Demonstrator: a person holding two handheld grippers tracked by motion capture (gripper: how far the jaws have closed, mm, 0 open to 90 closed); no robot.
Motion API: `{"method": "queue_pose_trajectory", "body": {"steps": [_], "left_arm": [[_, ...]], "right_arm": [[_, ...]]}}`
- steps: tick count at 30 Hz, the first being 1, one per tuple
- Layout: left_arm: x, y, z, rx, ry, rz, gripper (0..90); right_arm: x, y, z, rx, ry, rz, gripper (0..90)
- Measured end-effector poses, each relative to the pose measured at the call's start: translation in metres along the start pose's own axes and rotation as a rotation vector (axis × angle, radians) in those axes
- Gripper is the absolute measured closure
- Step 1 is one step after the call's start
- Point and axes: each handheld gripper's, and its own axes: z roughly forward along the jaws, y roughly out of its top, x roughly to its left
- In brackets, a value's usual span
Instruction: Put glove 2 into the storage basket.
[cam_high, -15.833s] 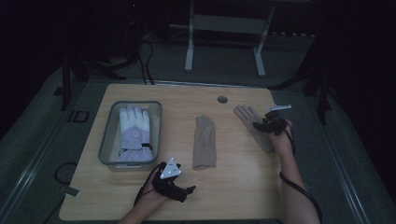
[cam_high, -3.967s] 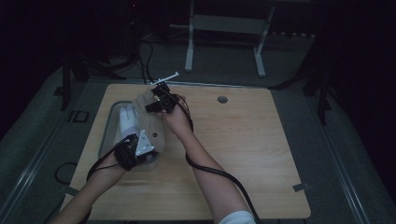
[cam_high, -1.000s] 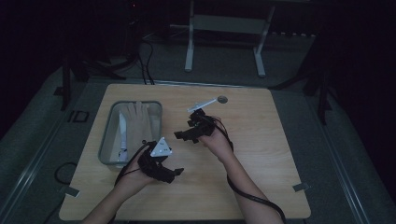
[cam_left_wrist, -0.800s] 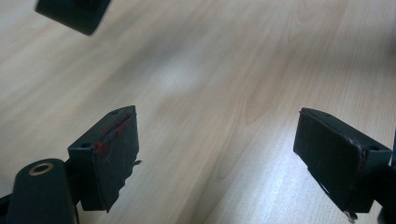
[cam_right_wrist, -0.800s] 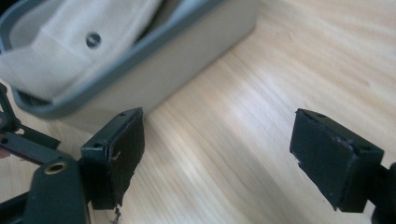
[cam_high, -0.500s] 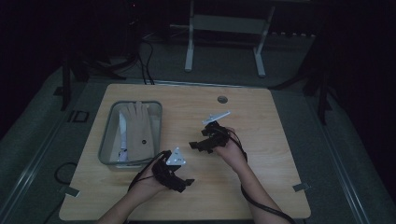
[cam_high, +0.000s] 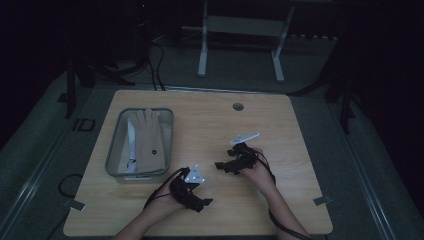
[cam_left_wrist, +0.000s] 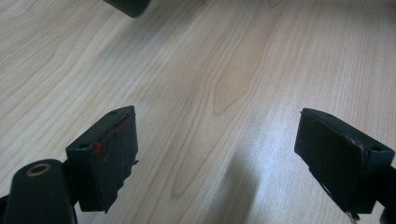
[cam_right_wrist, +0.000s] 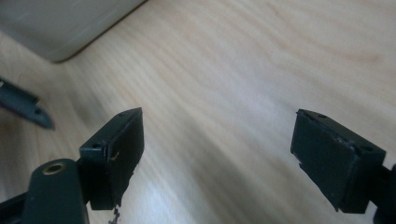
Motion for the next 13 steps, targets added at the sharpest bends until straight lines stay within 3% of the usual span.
{"method": "queue_pose_trajectory", "body": {"steps": [8,13], "left_arm": [[-0.003,-0.001,0.011,-0.003,-0.034,0.008,13.8],[-0.004,0.000,0.015,0.014,-0.053,0.026,13.8]], "right_arm": [[-0.001,-0.024,-0.005,-0.034,-0.013,-0.065,14.2],[-0.004,-0.030,-0.009,-0.057,-0.029,-0.069,14.2]]}}
